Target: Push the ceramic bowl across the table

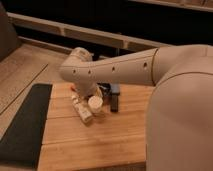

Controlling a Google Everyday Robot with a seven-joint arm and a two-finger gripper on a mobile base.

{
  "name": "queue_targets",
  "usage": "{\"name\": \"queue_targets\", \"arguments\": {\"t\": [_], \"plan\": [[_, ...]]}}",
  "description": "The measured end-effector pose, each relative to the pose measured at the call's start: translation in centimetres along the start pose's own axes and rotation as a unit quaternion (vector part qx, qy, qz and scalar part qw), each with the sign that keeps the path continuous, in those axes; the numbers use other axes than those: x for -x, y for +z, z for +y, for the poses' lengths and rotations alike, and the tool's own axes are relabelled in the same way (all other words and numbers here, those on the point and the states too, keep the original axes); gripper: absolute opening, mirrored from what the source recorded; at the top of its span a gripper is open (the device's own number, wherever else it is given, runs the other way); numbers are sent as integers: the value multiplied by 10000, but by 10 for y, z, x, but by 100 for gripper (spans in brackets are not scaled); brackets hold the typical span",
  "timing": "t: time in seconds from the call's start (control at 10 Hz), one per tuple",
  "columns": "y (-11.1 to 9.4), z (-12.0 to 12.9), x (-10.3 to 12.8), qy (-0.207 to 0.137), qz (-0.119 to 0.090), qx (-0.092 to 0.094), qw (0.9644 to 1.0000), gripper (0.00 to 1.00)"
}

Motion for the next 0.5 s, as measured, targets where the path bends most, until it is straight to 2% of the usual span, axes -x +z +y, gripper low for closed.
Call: {"name": "queue_targets", "arguments": {"t": [0.1, 0.2, 0.3, 0.5], "plan": [[-5, -3, 12, -157, -309, 131, 9993, 65], [-11, -6, 23, -230, -630, 332, 9972, 65], [-19, -12, 32, -229, -949, 540, 9938, 65], [-29, -29, 41, -114, -1371, 821, 9871, 65]]}}
